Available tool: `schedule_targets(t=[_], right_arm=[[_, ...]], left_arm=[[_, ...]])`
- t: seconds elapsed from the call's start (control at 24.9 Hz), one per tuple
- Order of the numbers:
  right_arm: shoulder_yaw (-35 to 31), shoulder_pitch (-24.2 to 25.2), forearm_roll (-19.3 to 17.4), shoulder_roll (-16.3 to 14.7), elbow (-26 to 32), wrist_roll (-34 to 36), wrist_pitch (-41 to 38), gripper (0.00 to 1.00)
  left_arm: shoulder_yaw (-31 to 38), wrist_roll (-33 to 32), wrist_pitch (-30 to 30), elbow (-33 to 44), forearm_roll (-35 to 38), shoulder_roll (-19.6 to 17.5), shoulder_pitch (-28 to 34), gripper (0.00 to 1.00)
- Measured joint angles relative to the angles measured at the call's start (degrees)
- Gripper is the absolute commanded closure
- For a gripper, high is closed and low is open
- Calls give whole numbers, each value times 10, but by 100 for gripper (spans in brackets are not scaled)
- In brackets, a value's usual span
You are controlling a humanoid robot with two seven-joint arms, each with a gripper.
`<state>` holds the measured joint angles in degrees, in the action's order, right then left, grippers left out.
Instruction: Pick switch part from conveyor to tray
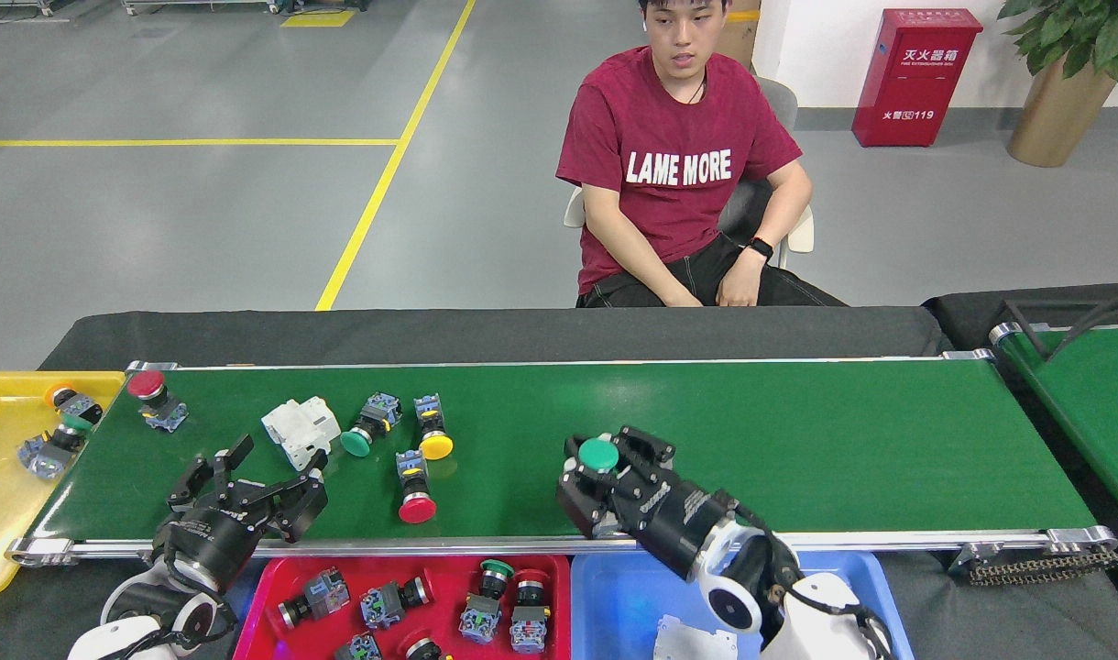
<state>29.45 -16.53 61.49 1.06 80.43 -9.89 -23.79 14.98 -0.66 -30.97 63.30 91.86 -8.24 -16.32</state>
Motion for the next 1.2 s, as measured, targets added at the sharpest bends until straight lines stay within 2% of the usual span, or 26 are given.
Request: schedule_targets(t=[0.04, 0.08, 0.12, 0.16, 0.24, 0.4, 0.56, 0.6, 0.72, 0.8, 0.88, 0.92, 1.04, 1.2], right_arm=[[14, 0, 0, 6, 0, -1, -2, 85], [26, 4, 0, 11, 1, -1, -4, 54], [33, 10, 1, 21, 1, -3, -3, 10], [39, 20, 2, 39, 1, -8, 10, 2], [49, 28, 4, 70, 5, -22, 38, 0], [50, 28, 4, 72, 24, -39, 54, 0], [49, 28, 4, 71, 30, -51, 57, 0], [49, 28, 4, 70, 31, -52, 57, 0], [48, 28, 4, 63, 32, -54, 58, 0], [47, 28, 4, 63, 32, -55, 58, 0], [43, 28, 3, 61, 35, -56, 58, 0], [34, 28, 3, 57, 39, -56, 57, 2], [-31, 35, 2, 31, 68, -56, 59, 3], [-161, 41, 3, -15, 77, -57, 66, 3]], left_arm=[[0, 0, 1, -7, 0, 0, -5, 0], [0, 0, 4, -16, 0, -1, -10, 0], [0, -1, 8, -27, 0, -2, -17, 0], [0, -1, 15, -40, 1, -2, -26, 0], [-1, -1, 32, -69, 1, -5, -45, 0], [-9, -3, 65, -130, 3, -23, -75, 4], [-71, 11, 150, -176, 5, -34, -100, 17], [-87, 18, 174, -191, 5, -34, -110, 22], [-107, 51, 232, -250, 4, -34, -144, 47], [-107, 74, 249, -285, 3, -36, -162, 70], [-107, 94, 256, -300, 1, -37, -168, 83], [-107, 99, 257, -302, 0, -38, -169, 88], [-108, 113, 259, -304, 0, -40, -168, 92], [-108, 129, 234, -294, -1, -43, -155, 94]])
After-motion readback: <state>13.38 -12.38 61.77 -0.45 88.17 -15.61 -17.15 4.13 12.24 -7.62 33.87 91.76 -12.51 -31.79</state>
